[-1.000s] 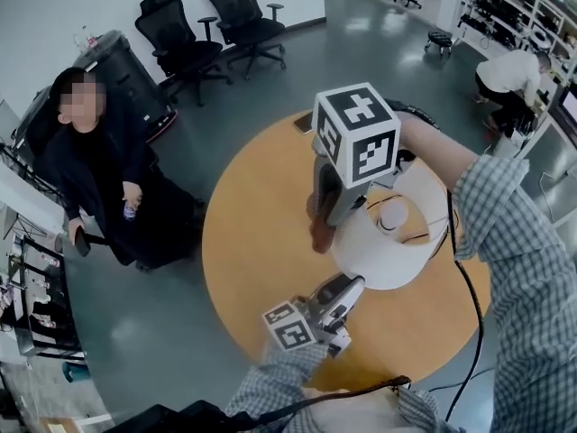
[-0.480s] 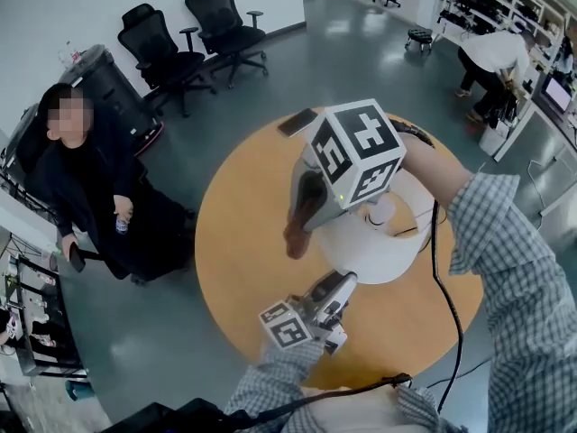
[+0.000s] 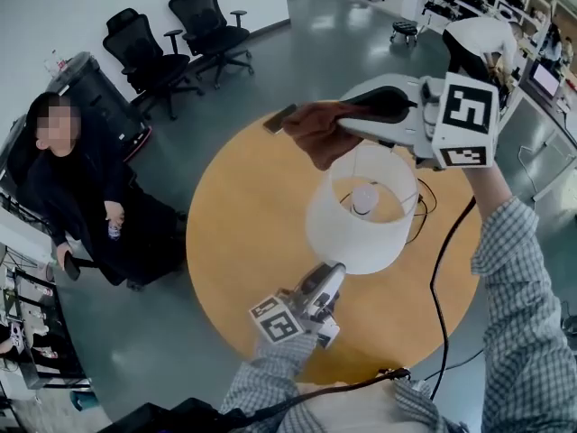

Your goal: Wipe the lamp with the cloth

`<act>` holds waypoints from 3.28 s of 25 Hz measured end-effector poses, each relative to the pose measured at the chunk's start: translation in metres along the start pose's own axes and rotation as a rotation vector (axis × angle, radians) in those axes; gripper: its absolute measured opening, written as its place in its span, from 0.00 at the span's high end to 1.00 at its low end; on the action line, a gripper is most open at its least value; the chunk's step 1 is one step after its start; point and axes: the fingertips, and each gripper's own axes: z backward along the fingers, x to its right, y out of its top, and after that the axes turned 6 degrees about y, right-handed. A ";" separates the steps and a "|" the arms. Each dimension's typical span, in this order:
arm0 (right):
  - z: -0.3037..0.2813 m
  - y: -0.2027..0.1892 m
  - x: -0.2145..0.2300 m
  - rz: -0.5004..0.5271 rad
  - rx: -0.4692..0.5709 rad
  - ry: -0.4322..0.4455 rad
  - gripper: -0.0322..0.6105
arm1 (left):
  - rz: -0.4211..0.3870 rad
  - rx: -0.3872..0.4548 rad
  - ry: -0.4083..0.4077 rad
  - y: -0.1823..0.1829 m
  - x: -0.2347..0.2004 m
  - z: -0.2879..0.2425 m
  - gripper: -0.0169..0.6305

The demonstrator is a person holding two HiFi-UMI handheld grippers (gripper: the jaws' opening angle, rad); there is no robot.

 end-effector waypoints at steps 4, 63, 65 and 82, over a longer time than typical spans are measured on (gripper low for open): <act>0.107 -0.031 -0.005 -0.088 0.059 -0.395 0.87 | 0.005 0.004 -0.001 0.000 -0.002 0.001 0.77; -0.017 -0.284 -0.154 -0.716 0.246 -0.707 0.86 | -0.003 -0.020 0.040 -0.007 0.006 -0.002 0.79; -0.021 -0.276 -0.154 -0.678 0.229 -0.682 0.86 | -0.001 -0.018 0.040 -0.006 0.005 -0.002 0.79; 0.068 -0.287 -0.227 -0.717 0.005 -0.759 0.86 | -0.009 -0.029 0.032 -0.004 0.001 0.001 0.79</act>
